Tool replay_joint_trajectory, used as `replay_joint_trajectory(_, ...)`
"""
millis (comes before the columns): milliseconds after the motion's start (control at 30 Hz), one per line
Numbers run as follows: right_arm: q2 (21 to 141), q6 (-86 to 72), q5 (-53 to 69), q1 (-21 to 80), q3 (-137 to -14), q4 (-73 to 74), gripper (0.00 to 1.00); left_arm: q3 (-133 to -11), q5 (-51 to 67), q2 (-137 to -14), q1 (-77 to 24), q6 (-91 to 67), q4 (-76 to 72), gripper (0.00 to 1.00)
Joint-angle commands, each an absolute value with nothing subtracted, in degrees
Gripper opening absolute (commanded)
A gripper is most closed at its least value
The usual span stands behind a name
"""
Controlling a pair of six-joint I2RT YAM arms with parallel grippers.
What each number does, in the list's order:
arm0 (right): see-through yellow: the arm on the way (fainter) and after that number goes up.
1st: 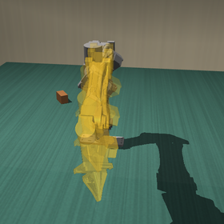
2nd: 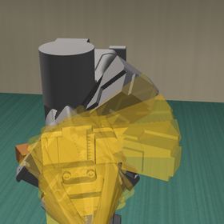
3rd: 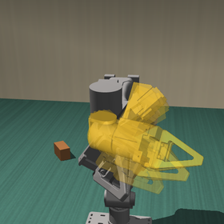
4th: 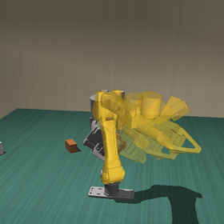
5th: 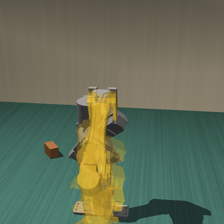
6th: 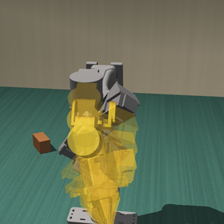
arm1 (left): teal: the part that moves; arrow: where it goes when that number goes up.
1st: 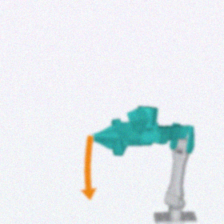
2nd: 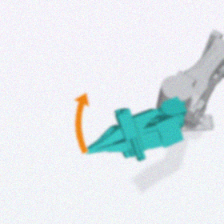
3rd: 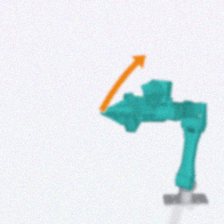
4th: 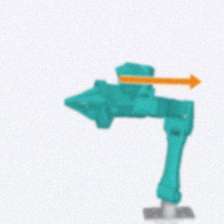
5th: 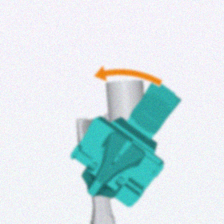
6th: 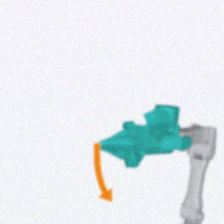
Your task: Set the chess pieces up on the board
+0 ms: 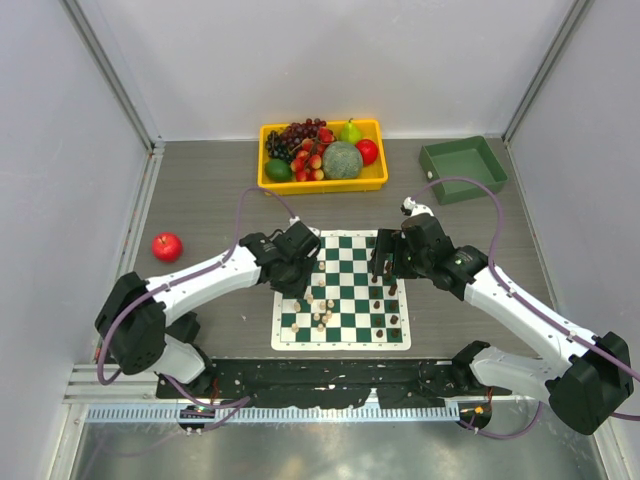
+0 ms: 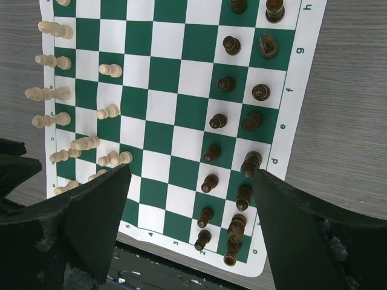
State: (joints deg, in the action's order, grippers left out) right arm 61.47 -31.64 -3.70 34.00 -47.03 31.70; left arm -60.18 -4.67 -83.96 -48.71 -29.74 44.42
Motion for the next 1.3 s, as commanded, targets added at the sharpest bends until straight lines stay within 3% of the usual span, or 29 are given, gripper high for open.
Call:
replay_joint_trajectory(0, 60.29, -32.17, -3.87, 33.84, -47.11, 30.23, 0.89, -60.56, -3.34, -85.08, -49.39, -30.67, 42.36, 0.38)
replay_joint_trajectory(967, 61.00, -31.99, -3.87, 33.84, -47.11, 30.15, 0.88, -61.17, -4.57, -91.93, -50.27, -28.83, 43.59, 0.33)
replay_joint_trajectory(1267, 61.08, -31.99, -3.69, 33.84, -47.37, 30.06, 0.88, -61.17, -4.75, -92.46, -50.27, -28.48, 43.68, 0.23)
